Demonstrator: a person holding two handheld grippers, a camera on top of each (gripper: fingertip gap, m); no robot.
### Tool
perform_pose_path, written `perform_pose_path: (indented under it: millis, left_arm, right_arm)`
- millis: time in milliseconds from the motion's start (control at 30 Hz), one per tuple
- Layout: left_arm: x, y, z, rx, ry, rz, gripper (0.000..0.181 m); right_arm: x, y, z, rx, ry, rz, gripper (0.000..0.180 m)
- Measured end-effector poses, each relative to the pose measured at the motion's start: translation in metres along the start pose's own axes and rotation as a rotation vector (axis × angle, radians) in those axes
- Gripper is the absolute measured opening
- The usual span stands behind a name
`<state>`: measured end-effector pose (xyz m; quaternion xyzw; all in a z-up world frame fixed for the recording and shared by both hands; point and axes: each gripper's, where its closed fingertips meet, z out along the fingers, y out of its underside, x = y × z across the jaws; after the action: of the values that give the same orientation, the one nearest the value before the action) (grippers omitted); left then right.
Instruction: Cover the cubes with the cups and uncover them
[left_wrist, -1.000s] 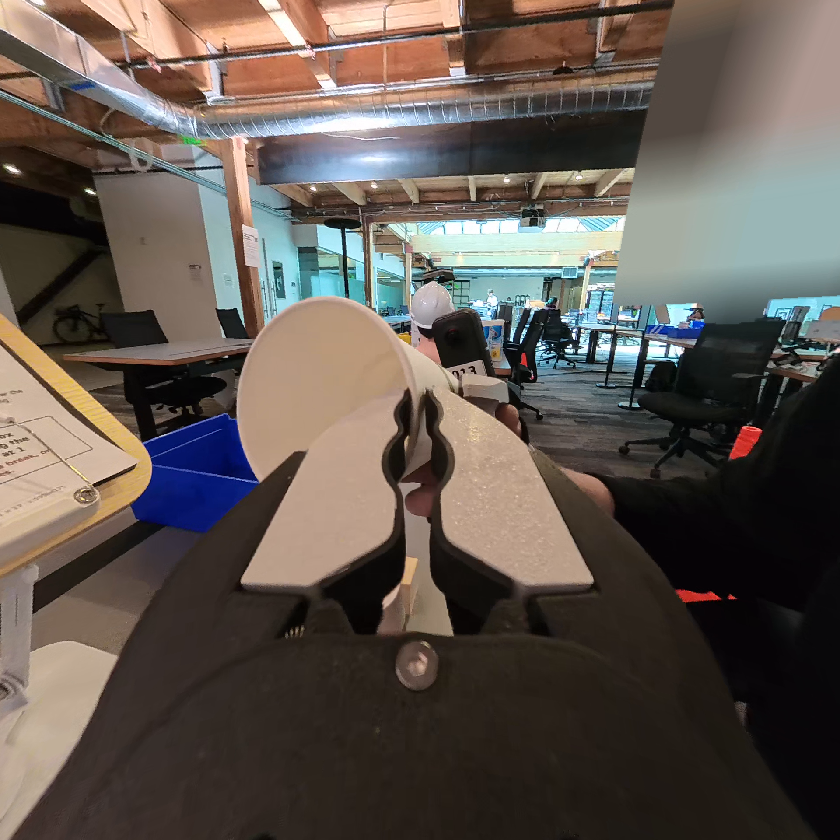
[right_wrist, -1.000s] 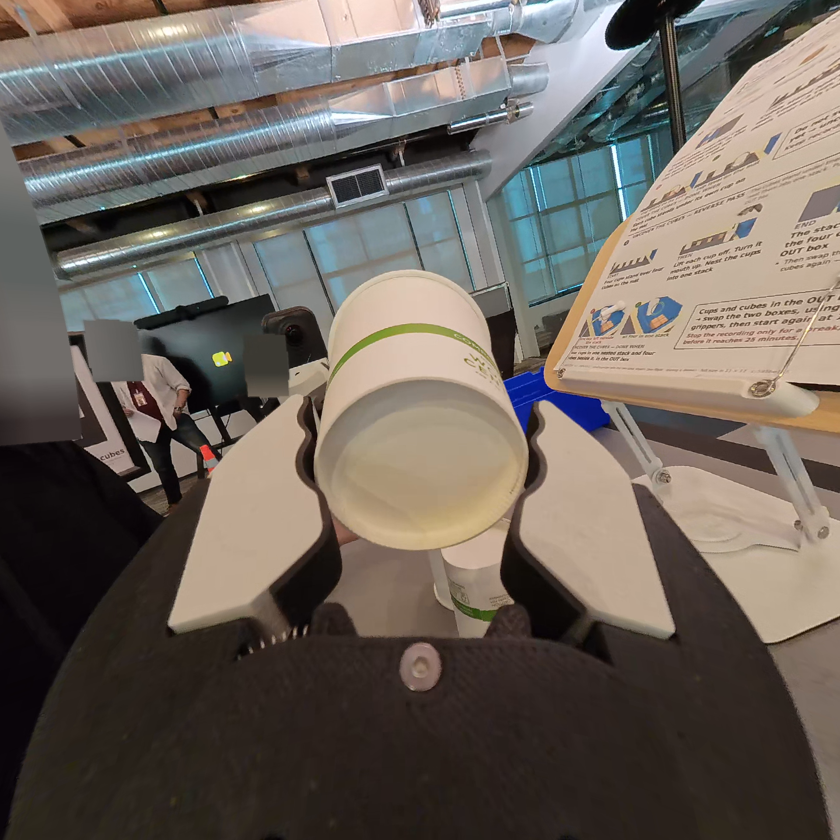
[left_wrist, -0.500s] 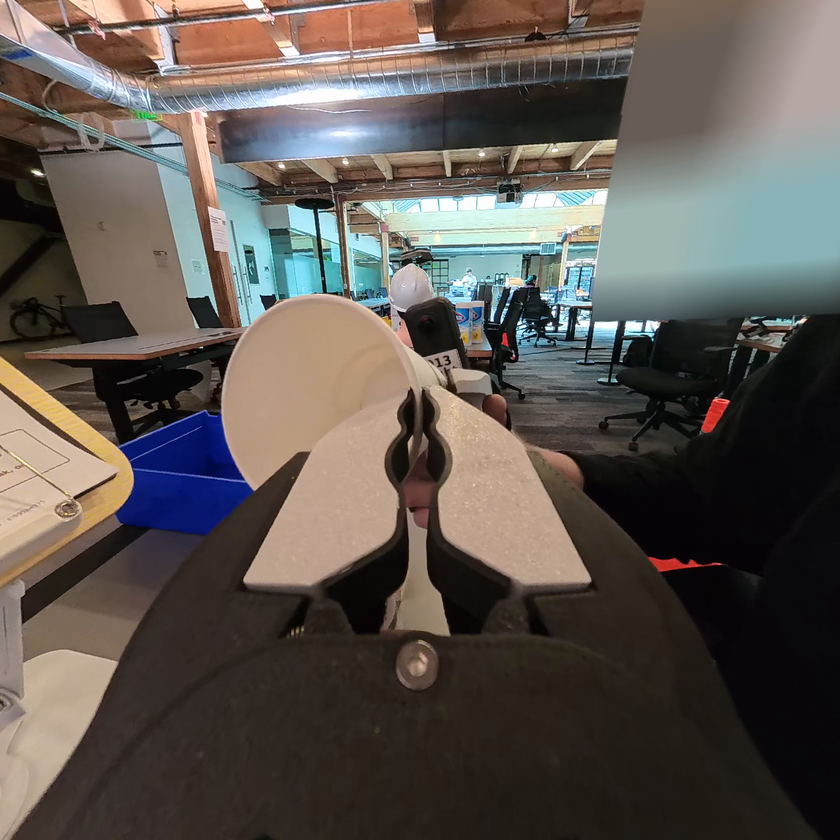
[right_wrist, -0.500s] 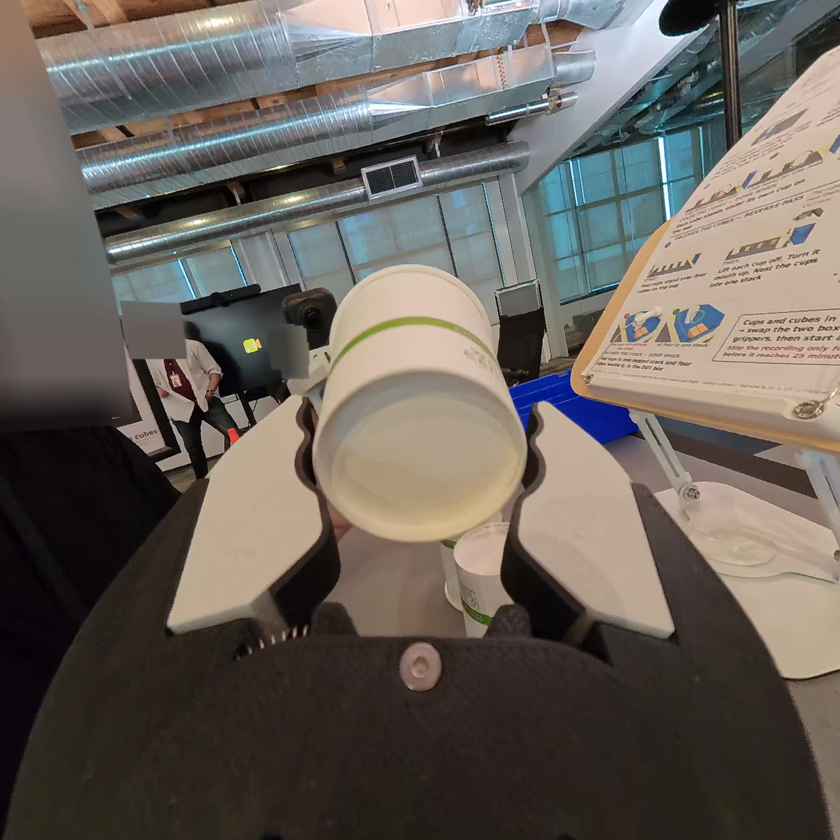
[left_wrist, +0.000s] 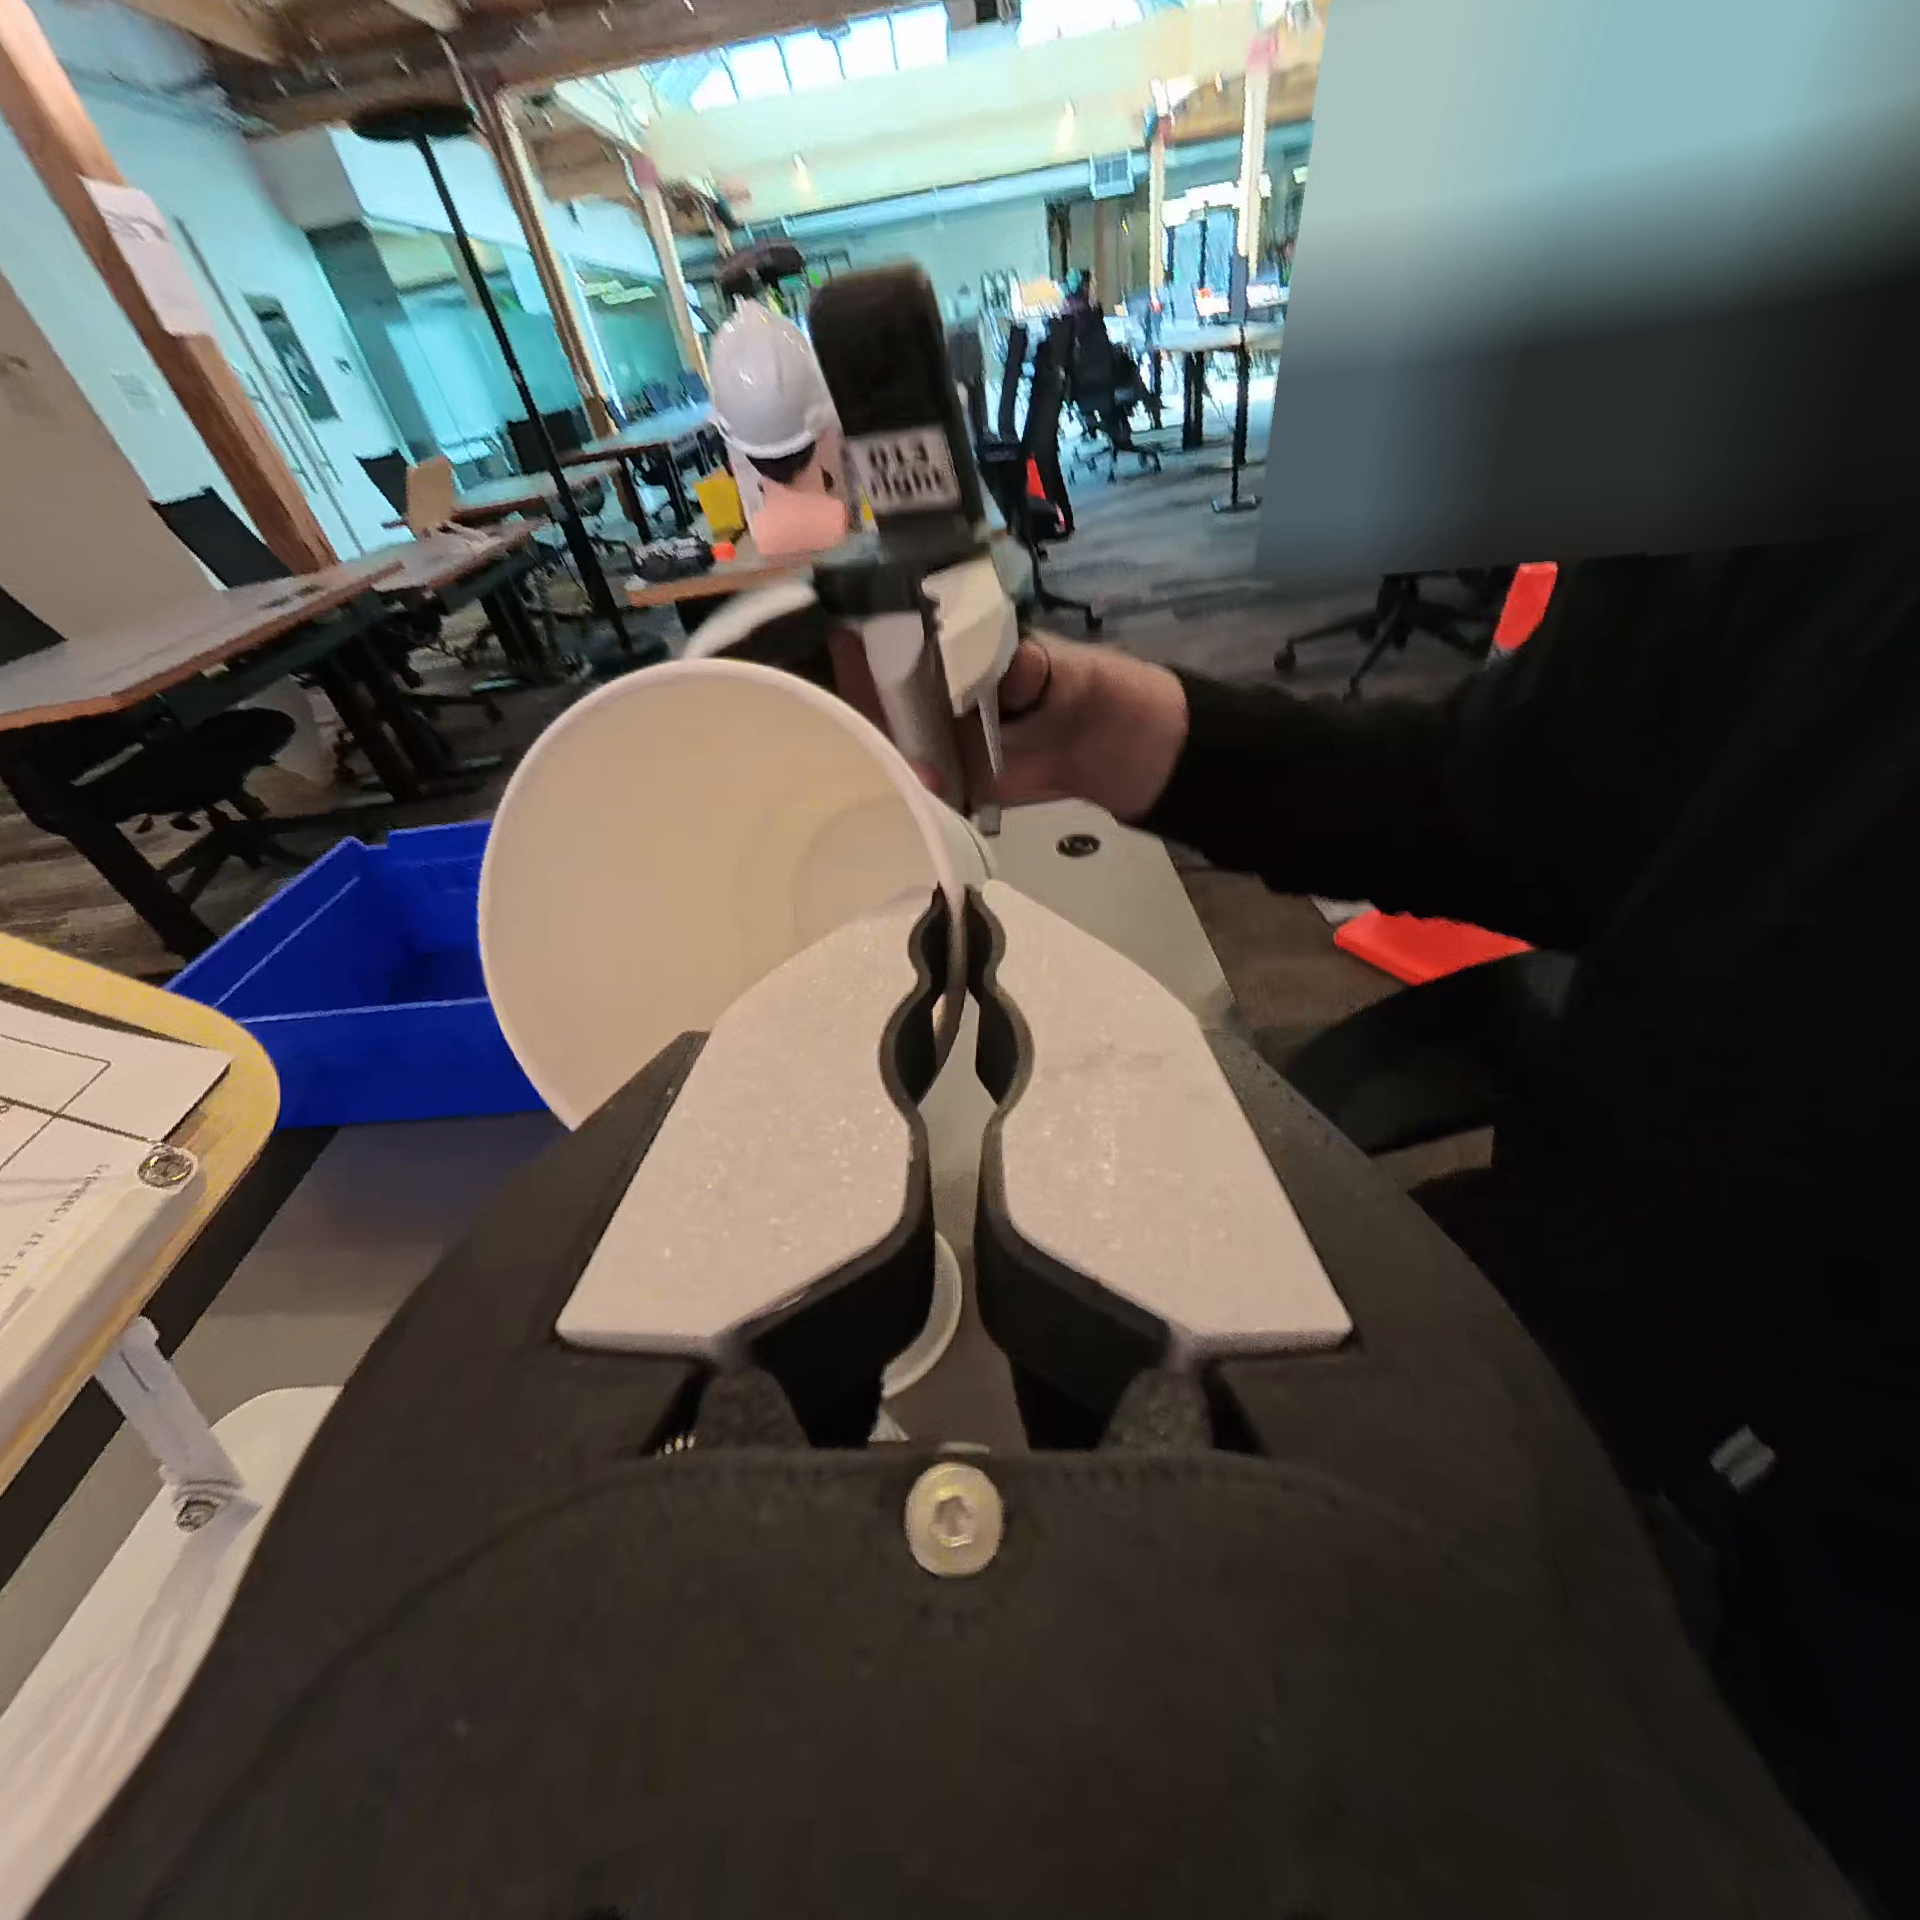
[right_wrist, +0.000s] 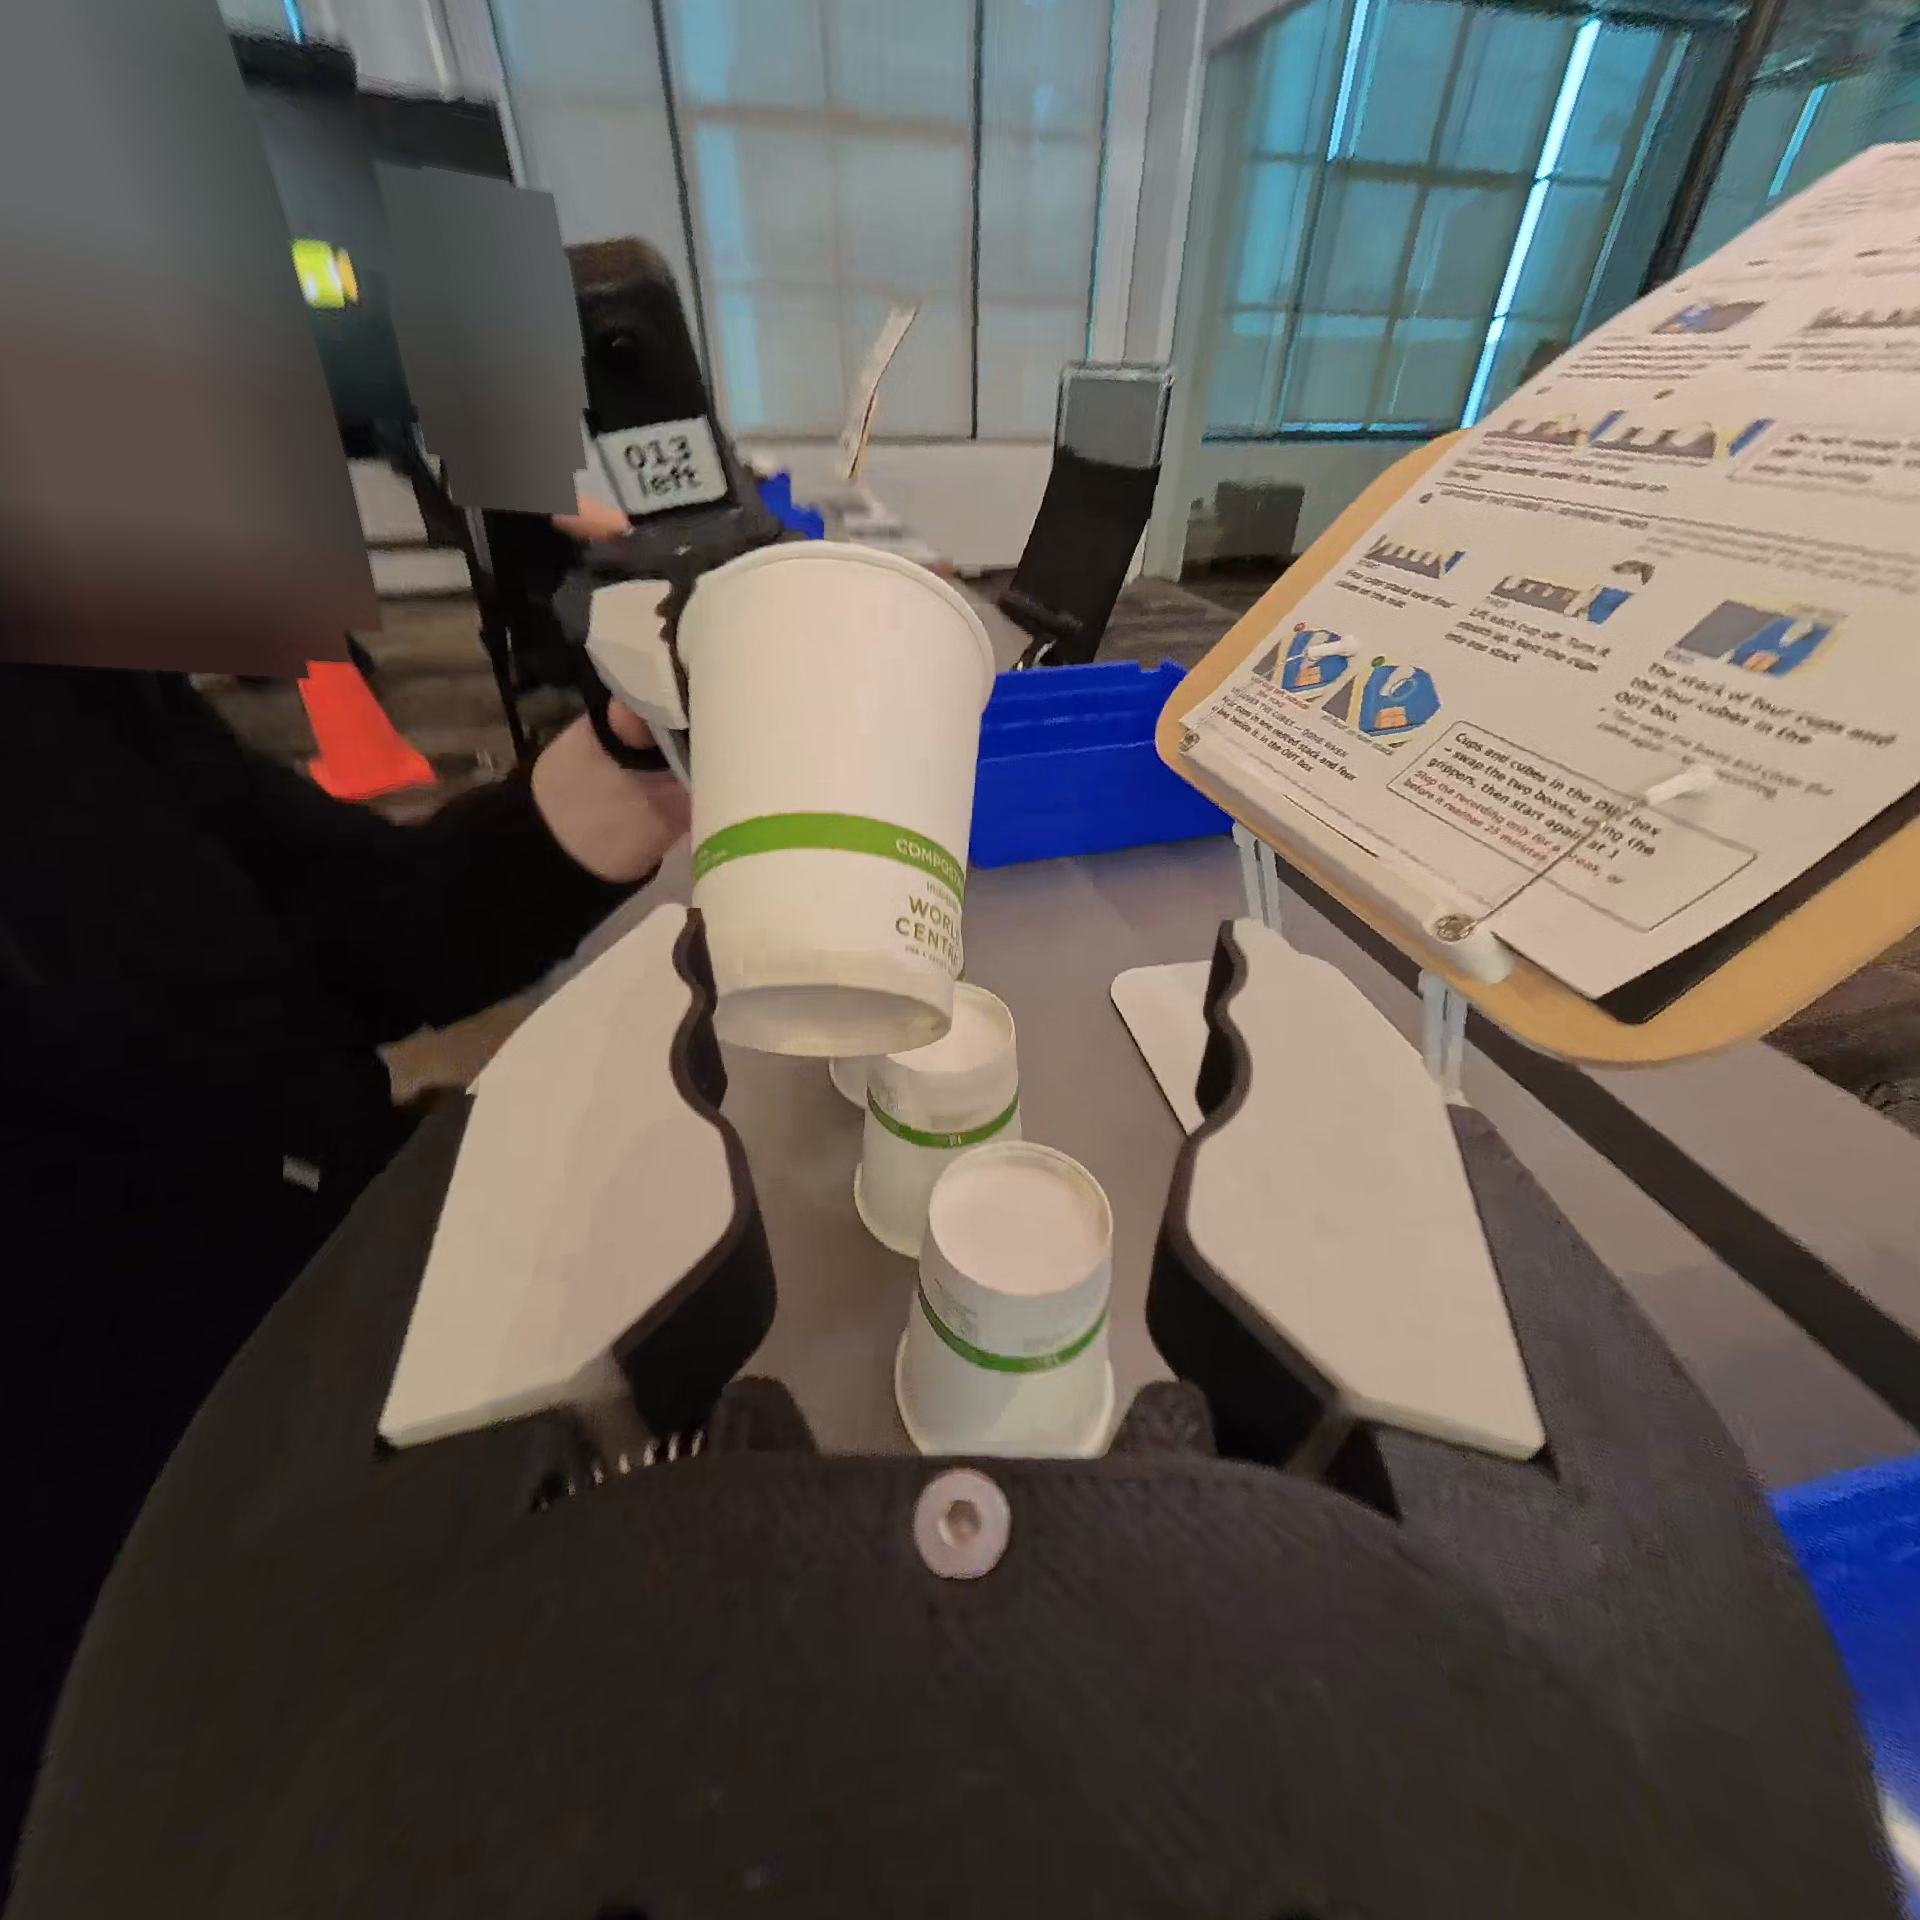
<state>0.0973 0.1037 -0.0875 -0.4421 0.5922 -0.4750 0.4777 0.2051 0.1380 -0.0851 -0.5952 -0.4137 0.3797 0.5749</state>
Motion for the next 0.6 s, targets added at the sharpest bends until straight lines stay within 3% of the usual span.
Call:
perform_pose_path:
  millis: [267,433,600]
  left_arm:
    - [0.026,0.021,0.009,-0.226,0.217,0.077,0.002]
    - [0.054,0.036,0.013,-0.342,0.399,0.131,0.002]
    - [0.066,0.041,0.014,-0.404,0.497,0.151,0.002]
  right_arm:
    - [-0.051,-0.026,0.031,-0.354,-0.312,-0.318,0.077]
    - [-0.080,-0.004,0.053,-0.586,-0.561,-0.402,0.072]
    - [-0.102,0.034,0.050,-0.838,-0.801,-0.371,0.057]
